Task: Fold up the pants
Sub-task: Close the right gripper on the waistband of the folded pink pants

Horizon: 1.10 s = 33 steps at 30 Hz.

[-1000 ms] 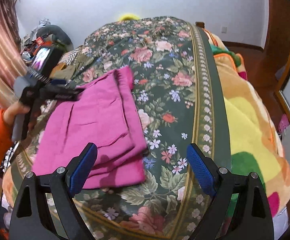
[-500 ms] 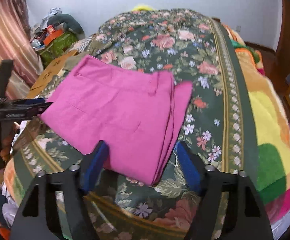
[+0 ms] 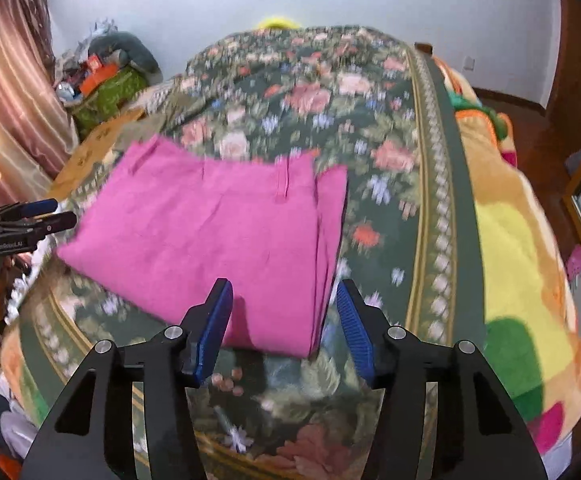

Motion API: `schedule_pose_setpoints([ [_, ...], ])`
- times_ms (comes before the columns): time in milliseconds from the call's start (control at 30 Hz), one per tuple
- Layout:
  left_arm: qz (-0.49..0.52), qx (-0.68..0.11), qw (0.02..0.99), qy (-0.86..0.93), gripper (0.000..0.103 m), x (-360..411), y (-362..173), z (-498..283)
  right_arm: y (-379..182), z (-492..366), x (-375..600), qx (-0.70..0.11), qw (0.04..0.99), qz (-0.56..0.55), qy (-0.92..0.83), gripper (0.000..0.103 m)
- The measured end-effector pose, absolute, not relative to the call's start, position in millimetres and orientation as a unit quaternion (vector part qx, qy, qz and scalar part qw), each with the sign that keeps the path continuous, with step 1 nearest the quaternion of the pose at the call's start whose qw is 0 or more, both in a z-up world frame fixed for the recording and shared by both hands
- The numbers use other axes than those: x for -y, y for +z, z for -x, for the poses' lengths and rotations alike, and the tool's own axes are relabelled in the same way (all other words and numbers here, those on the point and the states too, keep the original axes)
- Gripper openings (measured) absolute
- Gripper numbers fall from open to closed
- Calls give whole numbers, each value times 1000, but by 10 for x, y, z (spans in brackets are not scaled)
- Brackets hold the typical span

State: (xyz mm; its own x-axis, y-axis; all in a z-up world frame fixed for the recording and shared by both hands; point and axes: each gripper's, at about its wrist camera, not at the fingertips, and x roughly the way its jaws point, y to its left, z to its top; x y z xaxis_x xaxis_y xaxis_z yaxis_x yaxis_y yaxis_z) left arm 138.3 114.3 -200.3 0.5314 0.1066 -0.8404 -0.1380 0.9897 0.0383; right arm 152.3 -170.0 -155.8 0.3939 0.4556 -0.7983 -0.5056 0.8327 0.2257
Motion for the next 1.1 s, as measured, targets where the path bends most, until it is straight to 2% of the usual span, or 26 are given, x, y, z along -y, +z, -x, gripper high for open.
schedule_pose_setpoints([
  [133,23,-462,886,19,84,-984,-1815,-1622,-1459,-1769,1643,-458,840,28,291,50],
  [300,37,-482,875,-34,56,-762,-1905,-2037,-1542,-2024,1482,-460,832,39,309,50],
  [367,33,-497,866,-36,42,-695,-2027,-2205,-1626,-2133,1412,-465,828,43,311,41],
  [433,39,-510,858,-42,37,-675,-2145,-2314,-1700,-2219,1381,-470,824,47,312,36],
  [500,50,-518,853,-40,36,-700,-2264,-2405,-1830,-2331,1341,-481,819,45,309,33],
  [567,56,-515,854,-42,31,-723,-2293,-2436,-1915,-2406,1333,-492,809,23,321,24],
  [600,57,-513,856,-42,30,-728,-2303,-2445,-1922,-2417,1340,-492,809,18,322,24],
  [667,54,-506,860,-38,29,-737,-2313,-2450,-1903,-2402,1339,-482,814,24,322,16],
  [900,39,-498,866,-12,29,-708,-2366,-2430,-1914,-2373,1298,-475,821,51,312,14],
  [1100,12,-485,874,-2,29,-630,-2124,-2304,-1763,-2293,1309,-476,823,58,304,16],
])
